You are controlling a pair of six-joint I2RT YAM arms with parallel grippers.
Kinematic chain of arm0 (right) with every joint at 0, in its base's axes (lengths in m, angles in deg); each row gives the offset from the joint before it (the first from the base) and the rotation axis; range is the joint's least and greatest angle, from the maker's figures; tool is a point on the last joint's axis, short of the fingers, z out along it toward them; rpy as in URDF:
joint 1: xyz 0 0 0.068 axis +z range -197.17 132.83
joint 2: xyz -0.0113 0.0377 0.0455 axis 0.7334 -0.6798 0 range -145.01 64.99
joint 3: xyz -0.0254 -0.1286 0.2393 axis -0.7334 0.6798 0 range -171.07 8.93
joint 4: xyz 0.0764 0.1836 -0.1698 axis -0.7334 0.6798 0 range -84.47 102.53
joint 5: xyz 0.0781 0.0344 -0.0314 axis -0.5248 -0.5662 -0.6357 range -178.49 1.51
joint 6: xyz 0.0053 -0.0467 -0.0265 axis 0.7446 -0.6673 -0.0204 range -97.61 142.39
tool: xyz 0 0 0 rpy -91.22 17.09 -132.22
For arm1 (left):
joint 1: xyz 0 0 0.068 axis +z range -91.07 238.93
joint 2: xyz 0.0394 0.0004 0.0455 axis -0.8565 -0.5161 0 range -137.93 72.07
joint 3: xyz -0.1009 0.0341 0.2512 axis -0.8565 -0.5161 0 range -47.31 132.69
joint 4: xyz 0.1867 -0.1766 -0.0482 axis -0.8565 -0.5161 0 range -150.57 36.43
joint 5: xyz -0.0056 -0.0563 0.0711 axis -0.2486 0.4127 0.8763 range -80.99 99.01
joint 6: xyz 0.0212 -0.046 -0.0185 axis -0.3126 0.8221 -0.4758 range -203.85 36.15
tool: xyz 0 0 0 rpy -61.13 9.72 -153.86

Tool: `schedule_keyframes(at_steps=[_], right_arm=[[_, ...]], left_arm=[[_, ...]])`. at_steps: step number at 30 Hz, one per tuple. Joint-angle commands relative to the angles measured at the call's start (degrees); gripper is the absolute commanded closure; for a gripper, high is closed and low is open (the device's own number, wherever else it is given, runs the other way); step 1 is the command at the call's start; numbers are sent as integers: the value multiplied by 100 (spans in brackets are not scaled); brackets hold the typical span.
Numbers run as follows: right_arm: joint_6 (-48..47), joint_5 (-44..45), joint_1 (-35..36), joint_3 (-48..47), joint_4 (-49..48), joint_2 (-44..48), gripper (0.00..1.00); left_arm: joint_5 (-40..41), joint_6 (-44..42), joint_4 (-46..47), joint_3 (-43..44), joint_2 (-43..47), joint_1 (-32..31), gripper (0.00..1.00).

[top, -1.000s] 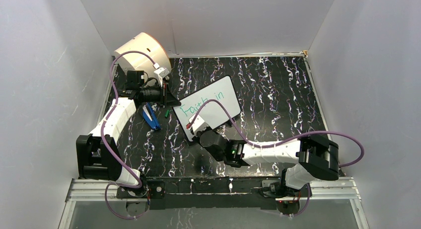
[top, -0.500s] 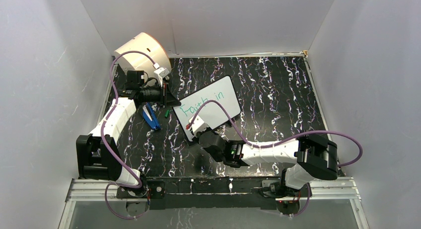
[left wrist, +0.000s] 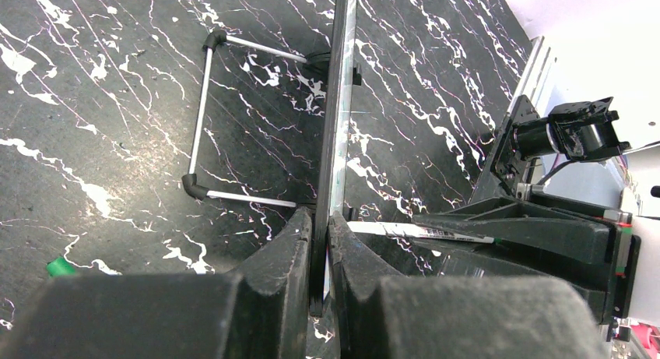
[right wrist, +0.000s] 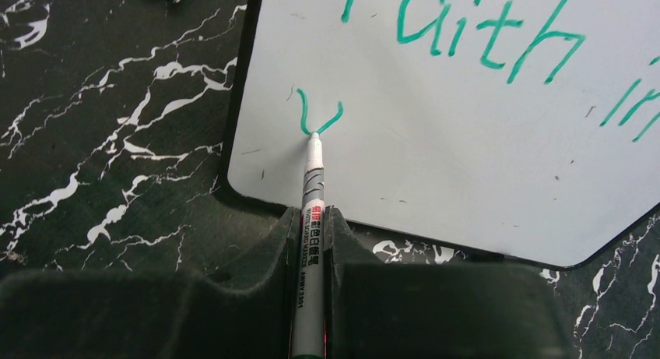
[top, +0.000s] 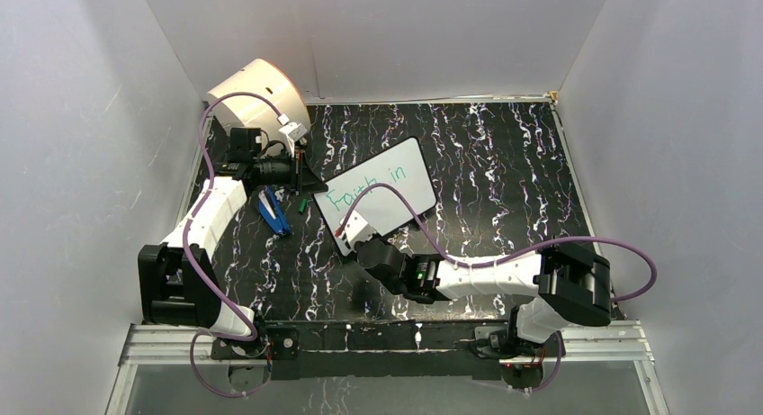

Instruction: Write a sentence on the whiteboard

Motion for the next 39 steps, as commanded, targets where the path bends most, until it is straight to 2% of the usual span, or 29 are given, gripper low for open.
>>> schedule_keyframes(at_steps=[1,10,22,29,39], right_arm=[[224,-191,37,-258,208,-98,100],[280,-221,189,-388,364,-139,100],[52,381,202,-212,120,492,100],[141,708,129,-189,-66,389,100],[162,599,-43,-216,-246,233,100]], left_arm=[[245,-37,-304,99,-59,-69,100],[258,-32,-307,102,-54,-63,100],[295,-20,-302,96,-38,-63,100],[284,-19,-300,86,-49,-70,100],[284,-19,-305,103,-75,-63,100]])
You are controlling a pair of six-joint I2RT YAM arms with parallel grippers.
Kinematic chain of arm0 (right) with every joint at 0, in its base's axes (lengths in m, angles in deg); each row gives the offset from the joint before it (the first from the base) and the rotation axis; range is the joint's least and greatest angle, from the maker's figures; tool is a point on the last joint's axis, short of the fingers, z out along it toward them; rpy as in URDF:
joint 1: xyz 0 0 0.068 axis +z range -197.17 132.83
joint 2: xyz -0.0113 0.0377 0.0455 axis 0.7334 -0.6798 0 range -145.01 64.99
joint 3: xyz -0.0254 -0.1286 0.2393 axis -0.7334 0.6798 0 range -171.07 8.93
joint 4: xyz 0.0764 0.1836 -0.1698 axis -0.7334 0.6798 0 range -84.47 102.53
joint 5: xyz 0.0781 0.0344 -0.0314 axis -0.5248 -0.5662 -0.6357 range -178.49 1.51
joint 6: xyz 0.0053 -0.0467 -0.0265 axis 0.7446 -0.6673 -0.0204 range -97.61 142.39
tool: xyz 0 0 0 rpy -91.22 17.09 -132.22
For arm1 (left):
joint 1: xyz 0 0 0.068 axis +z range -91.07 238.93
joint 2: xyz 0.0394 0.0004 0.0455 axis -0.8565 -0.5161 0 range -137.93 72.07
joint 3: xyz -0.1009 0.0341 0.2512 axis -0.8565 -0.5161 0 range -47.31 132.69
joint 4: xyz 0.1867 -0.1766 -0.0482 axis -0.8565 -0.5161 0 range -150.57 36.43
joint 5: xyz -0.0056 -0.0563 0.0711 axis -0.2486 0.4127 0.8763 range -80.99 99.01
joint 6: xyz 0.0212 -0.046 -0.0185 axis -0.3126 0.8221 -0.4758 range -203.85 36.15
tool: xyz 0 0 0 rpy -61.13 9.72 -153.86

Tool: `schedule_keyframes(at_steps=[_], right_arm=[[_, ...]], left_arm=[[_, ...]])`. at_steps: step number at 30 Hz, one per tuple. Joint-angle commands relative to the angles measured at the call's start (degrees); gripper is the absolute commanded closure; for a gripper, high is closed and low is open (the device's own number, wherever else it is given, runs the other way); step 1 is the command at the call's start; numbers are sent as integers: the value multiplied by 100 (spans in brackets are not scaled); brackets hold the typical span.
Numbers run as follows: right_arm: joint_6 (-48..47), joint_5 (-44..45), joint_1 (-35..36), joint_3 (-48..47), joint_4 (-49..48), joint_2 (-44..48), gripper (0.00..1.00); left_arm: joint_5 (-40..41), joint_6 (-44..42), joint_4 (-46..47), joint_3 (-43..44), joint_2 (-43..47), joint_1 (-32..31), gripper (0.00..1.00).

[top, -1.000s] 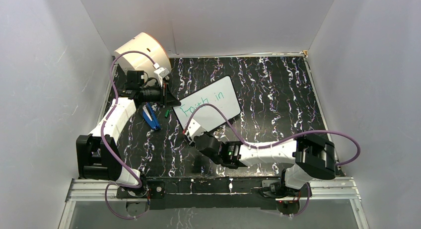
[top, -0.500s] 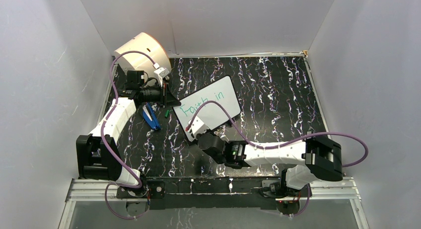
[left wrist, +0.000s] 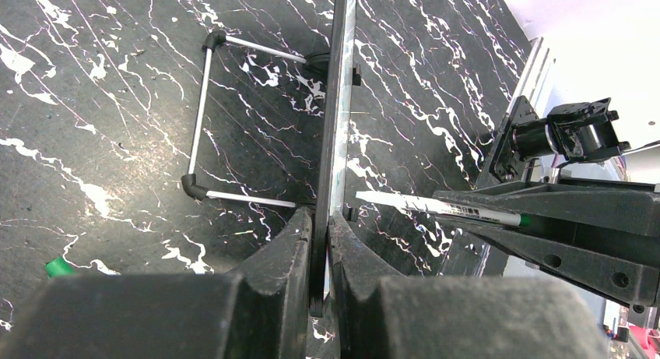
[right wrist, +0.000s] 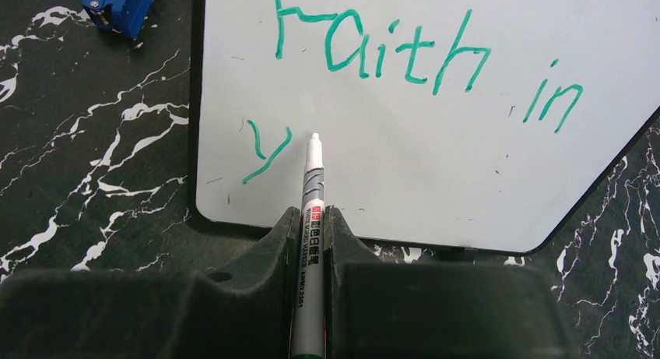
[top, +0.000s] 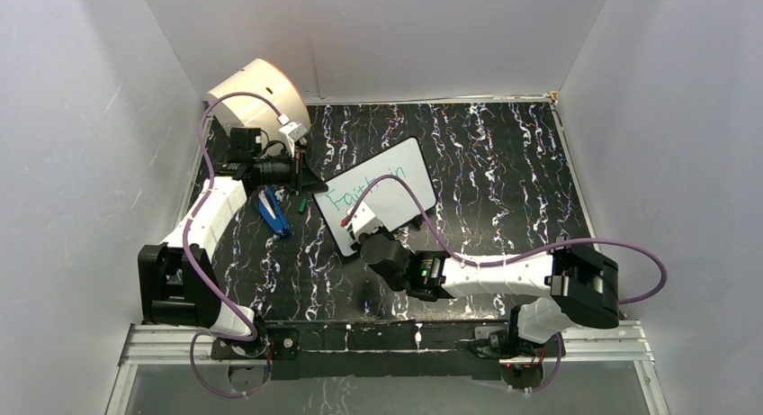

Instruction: Write a sentence on the whiteboard

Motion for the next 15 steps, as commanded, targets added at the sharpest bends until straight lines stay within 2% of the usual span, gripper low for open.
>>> schedule_keyframes(at_steps=[1,15], right_arm=[[29,76,-60,-113,-418,-70,100],[27,-52,-129,-220,-459,-293,100]], left_arm=[[285,-35,-305,99,-69,-64,100],[274,-35,-304,92,-67,-65,100]])
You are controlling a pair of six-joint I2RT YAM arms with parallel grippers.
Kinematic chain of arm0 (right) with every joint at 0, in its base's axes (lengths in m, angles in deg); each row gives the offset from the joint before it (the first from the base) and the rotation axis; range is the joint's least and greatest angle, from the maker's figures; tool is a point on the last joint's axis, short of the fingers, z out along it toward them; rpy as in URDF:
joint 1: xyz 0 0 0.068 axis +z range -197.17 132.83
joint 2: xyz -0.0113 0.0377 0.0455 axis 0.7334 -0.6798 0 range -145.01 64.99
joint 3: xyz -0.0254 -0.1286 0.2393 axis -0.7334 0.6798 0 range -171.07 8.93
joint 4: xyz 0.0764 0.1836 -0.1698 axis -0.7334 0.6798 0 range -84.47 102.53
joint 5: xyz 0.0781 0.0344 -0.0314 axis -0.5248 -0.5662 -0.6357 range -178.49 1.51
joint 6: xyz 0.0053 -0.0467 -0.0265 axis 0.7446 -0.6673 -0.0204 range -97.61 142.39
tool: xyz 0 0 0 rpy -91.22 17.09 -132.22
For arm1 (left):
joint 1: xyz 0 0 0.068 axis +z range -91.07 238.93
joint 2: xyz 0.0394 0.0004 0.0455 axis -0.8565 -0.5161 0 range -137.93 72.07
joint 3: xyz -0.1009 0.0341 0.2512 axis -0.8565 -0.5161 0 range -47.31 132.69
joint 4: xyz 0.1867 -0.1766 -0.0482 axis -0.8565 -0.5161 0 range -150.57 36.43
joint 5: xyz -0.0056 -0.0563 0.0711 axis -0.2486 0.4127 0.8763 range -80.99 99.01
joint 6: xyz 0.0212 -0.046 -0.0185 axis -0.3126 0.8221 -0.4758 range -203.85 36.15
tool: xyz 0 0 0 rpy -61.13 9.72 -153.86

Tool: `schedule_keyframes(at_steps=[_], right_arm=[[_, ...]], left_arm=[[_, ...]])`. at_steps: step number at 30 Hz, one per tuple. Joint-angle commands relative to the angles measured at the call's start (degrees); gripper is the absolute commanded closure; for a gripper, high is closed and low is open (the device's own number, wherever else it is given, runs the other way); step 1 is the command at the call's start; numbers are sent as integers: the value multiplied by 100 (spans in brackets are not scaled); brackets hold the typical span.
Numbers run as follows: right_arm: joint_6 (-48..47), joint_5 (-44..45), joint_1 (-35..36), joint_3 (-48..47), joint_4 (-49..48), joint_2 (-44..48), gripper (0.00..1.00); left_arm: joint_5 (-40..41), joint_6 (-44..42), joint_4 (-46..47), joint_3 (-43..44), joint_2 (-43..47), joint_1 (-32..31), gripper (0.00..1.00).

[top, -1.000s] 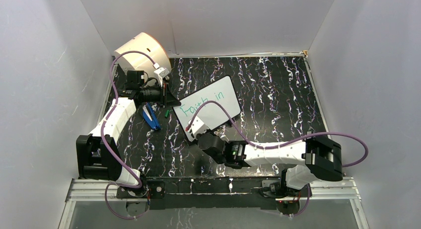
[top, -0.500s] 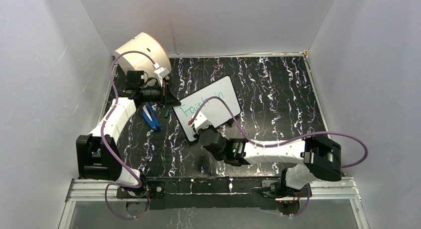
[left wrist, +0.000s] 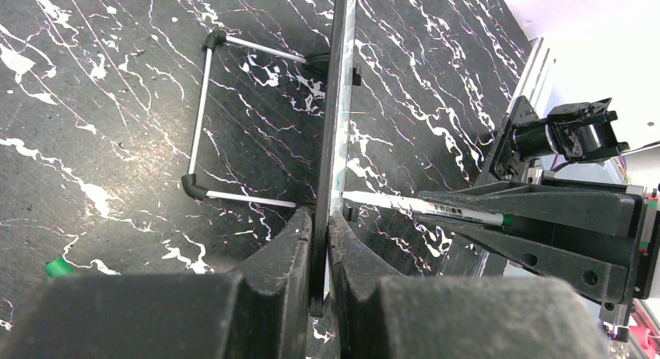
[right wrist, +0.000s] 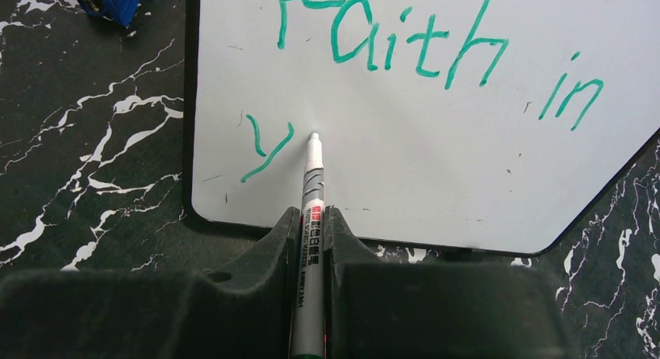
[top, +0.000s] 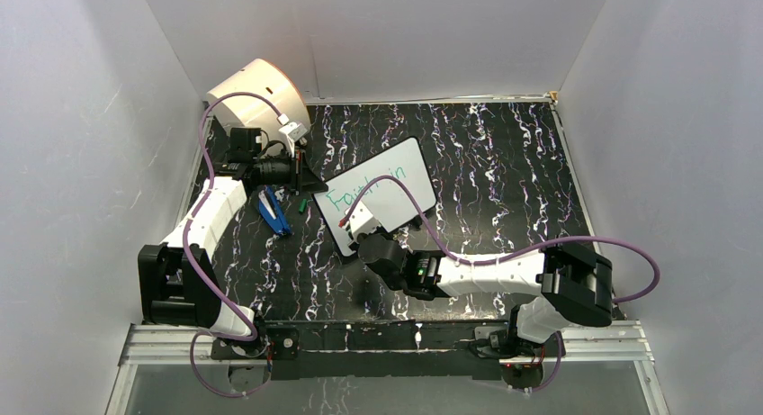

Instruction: Write a sentence on the whiteboard

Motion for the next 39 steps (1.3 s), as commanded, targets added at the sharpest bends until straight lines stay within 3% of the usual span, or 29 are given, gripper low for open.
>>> schedule_keyframes(at_steps=[1,19,39], right_arm=[[27,7,-51,-222,-349,-106,100],[-75,-187,-84,-171,-527,-121,100],[162,-451,-86,31,122,14,100]], left_arm=[[278,-37,-307,93,-74,-61,100],[251,-37,-302,97,-75,-70,100],[316,-35,-307,92,-66,-70,100]])
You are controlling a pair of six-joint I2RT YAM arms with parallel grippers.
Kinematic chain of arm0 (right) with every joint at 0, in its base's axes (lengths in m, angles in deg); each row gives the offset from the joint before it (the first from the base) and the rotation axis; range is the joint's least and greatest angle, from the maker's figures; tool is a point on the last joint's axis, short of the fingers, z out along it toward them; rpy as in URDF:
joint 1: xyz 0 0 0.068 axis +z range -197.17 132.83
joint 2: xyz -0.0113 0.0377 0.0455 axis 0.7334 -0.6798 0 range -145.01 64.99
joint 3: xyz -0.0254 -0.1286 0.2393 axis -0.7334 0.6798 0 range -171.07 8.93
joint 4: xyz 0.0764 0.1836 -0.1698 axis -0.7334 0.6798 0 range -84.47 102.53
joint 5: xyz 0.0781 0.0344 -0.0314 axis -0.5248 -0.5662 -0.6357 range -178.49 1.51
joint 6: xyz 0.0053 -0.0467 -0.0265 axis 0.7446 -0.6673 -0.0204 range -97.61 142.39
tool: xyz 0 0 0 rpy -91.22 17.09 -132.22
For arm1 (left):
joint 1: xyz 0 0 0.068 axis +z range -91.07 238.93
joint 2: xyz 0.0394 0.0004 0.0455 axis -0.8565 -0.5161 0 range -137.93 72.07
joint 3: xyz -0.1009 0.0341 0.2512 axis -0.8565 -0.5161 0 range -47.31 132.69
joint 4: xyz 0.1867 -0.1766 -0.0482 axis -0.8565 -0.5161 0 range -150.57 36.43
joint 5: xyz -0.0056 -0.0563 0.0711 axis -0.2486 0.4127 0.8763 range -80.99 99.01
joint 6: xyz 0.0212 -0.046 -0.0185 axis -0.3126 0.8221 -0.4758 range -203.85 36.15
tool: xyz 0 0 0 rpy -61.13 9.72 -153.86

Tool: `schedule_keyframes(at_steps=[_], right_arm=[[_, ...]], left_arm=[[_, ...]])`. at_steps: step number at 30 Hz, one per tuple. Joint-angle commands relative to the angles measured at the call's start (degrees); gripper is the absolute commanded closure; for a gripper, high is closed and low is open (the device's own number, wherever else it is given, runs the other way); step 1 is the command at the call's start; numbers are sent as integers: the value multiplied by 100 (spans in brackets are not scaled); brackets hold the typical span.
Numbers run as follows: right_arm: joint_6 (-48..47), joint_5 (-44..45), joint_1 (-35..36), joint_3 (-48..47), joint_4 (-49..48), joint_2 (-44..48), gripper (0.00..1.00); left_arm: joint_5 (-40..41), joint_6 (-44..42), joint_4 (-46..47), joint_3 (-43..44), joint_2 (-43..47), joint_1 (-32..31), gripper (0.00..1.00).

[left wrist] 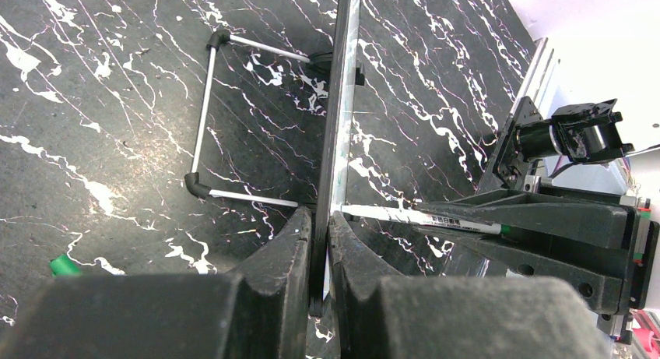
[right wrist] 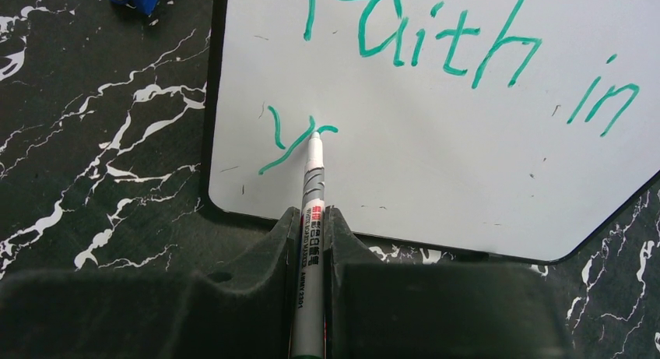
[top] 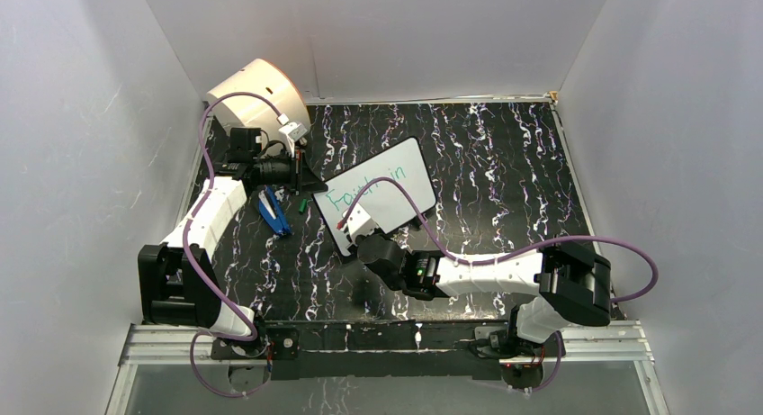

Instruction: Write a sentence on the whiteboard

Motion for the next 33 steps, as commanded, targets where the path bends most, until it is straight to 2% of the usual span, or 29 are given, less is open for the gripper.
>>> schedule_keyframes(at_steps=[1,22,33], right_arm=[[200,-176,-55,37,188,93,100],[230,317,-77,93,259,172,100],[143,387,-183,120,-17,230,100]], left_arm=[[263,-30,-305,92,-67,-69,100],[278,-35,-305,71,-40,-69,100],[271,-35,-300,72,-49,-65,100]])
